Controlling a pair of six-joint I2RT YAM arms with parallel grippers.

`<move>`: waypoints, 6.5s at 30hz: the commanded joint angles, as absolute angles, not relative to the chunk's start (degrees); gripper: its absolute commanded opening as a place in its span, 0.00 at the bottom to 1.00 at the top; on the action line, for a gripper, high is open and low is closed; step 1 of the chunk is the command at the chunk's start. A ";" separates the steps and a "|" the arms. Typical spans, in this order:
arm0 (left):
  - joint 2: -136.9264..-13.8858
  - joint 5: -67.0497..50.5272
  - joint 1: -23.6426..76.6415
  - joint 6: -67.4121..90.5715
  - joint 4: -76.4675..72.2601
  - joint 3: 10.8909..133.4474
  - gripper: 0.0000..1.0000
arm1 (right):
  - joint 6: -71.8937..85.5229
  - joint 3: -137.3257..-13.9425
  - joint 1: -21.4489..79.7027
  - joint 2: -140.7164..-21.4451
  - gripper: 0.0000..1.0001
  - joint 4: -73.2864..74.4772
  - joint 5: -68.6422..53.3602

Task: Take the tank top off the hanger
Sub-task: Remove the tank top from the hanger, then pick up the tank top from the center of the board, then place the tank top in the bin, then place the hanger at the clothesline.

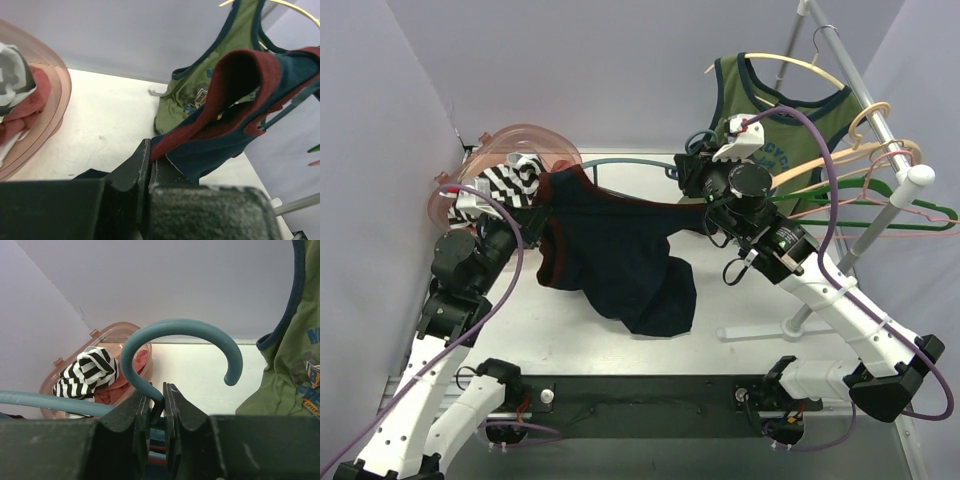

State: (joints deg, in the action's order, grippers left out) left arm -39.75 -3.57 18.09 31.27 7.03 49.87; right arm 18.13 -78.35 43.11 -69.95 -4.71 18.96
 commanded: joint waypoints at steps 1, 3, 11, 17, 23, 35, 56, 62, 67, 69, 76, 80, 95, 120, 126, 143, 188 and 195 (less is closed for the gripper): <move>-39.90 0.62 11.09 32.07 12.04 52.91 0.00 | 15.12 -78.57 40.96 -66.18 0.00 -8.08 26.98; -39.81 -2.19 9.33 32.43 11.95 52.47 0.00 | 16.08 -78.49 40.96 -65.22 0.00 -8.00 25.84; -38.68 -10.10 7.21 33.92 7.84 48.08 0.00 | 24.07 -77.52 40.87 -61.97 0.00 -11.86 18.38; -38.32 -12.92 7.21 31.56 5.81 44.56 0.00 | 32.78 -81.11 40.87 -63.19 0.00 -13.45 10.57; -38.49 -13.79 7.21 30.15 4.22 41.92 0.00 | 37.26 -83.93 40.87 -63.99 0.00 -14.59 1.59; -42.80 -22.06 7.91 30.85 6.93 37.53 0.00 | 38.85 -84.73 40.61 -62.14 0.00 -13.54 -8.08; -71.35 7.39 41.92 27.96 5.19 41.74 0.60 | 31.12 -84.73 41.22 -54.50 0.00 -3.61 -16.00; -81.20 6.59 43.59 24.88 5.53 46.48 0.83 | 29.71 -85.43 41.13 -52.47 0.00 -2.11 -15.56; -90.34 9.05 45.35 24.52 8.52 50.79 0.88 | 29.44 -85.96 41.22 -51.50 0.00 -2.11 -15.56; -93.58 10.10 46.14 24.52 10.71 52.46 0.88 | 29.36 -86.22 41.22 -51.50 0.00 -1.94 -15.73; -98.96 14.67 46.58 26.28 13.62 52.12 0.70 | 28.56 -85.87 41.22 -50.98 0.00 -1.23 -15.29; -98.18 15.64 46.58 28.03 13.62 51.59 0.10 | 28.65 -84.99 41.22 -50.45 0.00 -1.49 -14.77; -69.18 22.13 43.60 23.73 14.41 58.35 0.00 | 29.53 -80.51 41.22 -48.52 0.00 -1.58 -16.00; -84.37 12.67 4.84 17.22 17.25 91.07 0.00 | 29.53 -76.64 41.48 -48.16 0.00 1.41 -18.46; -93.76 0.04 -2.35 26.97 9.24 74.90 0.00 | 29.71 -75.85 41.40 -49.92 0.00 1.23 -19.07; -92.13 -7.01 -6.15 21.01 20.82 85.25 0.76 | 27.78 -76.81 41.57 -52.64 0.00 3.51 -17.85; -62.23 -62.41 5.10 16.97 14.93 70.22 0.70 | 11.51 -101.95 41.75 -82.97 0.00 18.90 7.12; -61.53 -58.28 6.06 12.75 15.65 70.05 0.00 | 12.22 -101.43 41.66 -81.65 0.00 18.55 5.71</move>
